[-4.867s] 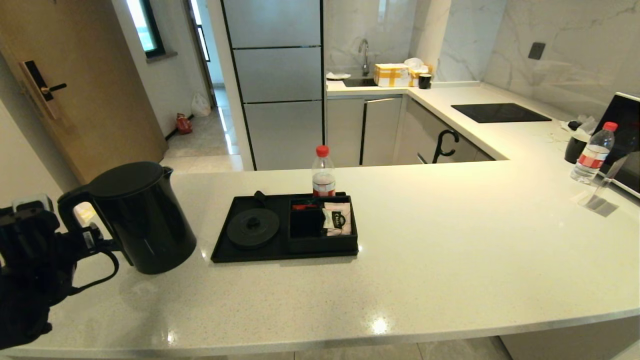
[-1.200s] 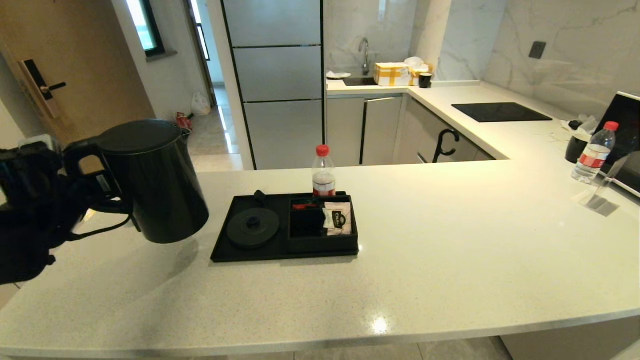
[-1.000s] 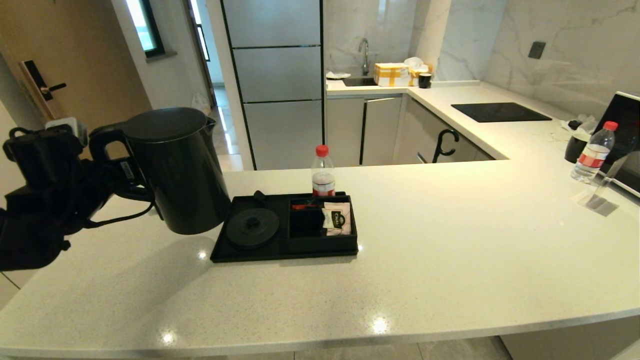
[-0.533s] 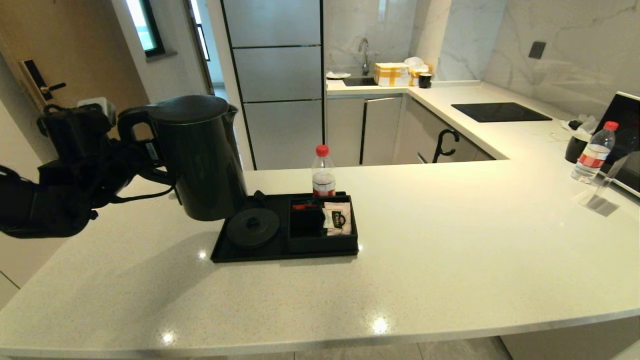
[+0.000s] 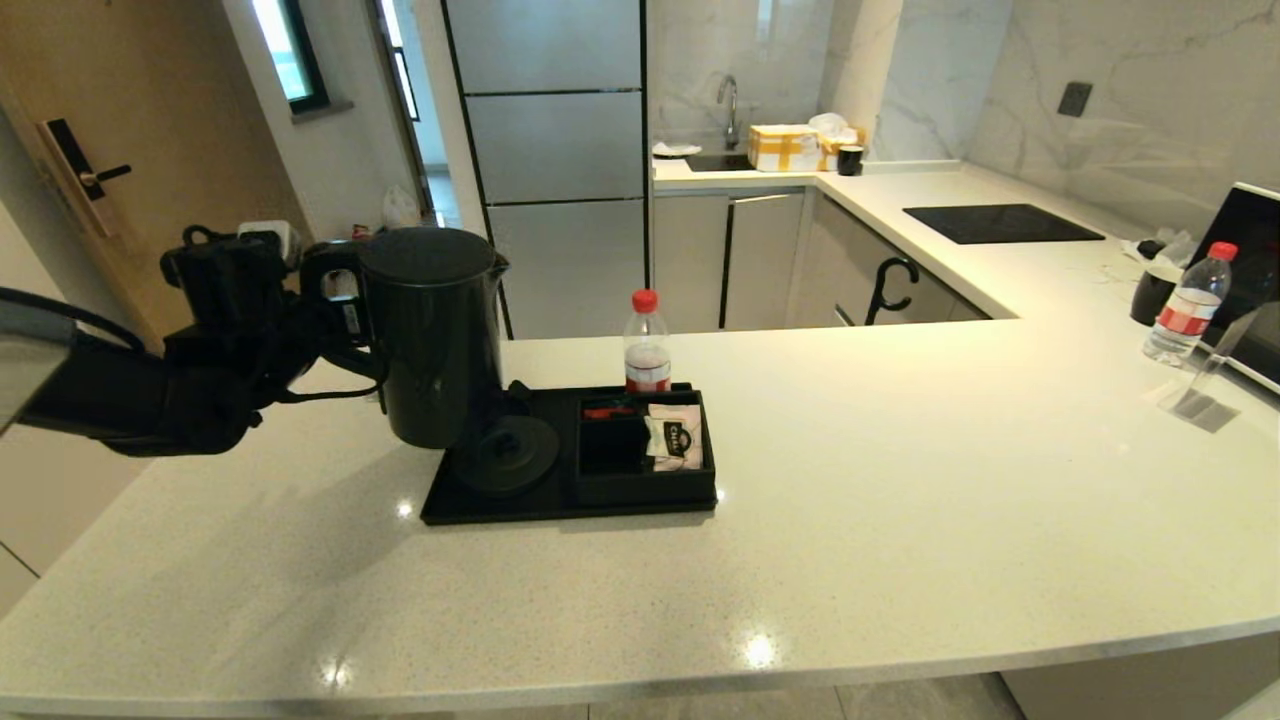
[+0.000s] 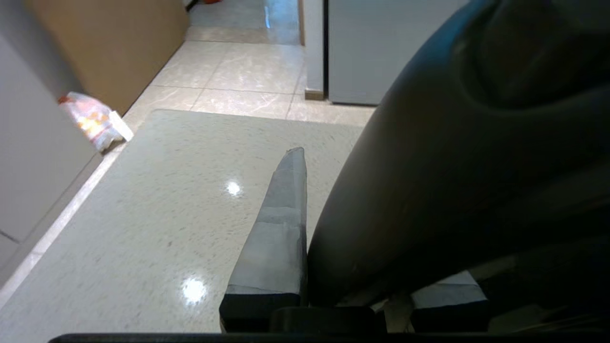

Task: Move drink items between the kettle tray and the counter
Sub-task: Return the kettle to its original position

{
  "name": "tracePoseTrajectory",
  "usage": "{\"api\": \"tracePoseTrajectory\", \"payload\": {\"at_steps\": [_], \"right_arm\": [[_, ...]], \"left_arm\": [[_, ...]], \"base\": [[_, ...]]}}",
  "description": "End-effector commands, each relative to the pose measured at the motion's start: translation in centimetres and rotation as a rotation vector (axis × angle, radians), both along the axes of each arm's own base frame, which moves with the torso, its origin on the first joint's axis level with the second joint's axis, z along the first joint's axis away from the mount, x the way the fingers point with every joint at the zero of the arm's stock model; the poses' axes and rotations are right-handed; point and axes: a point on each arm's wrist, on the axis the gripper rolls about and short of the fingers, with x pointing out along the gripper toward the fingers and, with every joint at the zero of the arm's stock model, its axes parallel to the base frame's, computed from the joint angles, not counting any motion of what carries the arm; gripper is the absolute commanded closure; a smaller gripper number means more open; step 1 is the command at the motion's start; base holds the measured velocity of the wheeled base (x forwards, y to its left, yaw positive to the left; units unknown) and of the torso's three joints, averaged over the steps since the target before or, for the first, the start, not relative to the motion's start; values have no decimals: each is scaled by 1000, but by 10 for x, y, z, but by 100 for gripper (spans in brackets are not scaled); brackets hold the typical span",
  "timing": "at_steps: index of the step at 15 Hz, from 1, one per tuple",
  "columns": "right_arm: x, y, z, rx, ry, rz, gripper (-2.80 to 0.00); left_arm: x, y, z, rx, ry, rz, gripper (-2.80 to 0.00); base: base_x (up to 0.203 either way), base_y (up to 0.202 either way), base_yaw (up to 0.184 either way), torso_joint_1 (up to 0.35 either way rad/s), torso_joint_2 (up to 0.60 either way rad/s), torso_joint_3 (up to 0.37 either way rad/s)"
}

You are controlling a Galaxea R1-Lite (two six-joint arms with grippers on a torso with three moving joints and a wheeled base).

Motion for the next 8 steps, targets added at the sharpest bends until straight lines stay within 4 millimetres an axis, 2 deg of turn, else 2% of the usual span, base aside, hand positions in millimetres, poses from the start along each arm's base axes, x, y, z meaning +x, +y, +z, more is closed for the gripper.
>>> {"api": "tracePoseTrajectory", "payload": {"at_steps": [1, 8], "right_arm": [[3, 0, -9, 0, 32, 0, 0], [3, 0, -9, 0, 32, 0, 0]], "left_arm": [[11, -7, -14, 2, 27, -31, 0], [17, -23, -16, 1, 35, -97, 0]], "base": [[0, 0, 0, 0, 0, 0], [0, 0, 0, 0, 0, 0]]}}
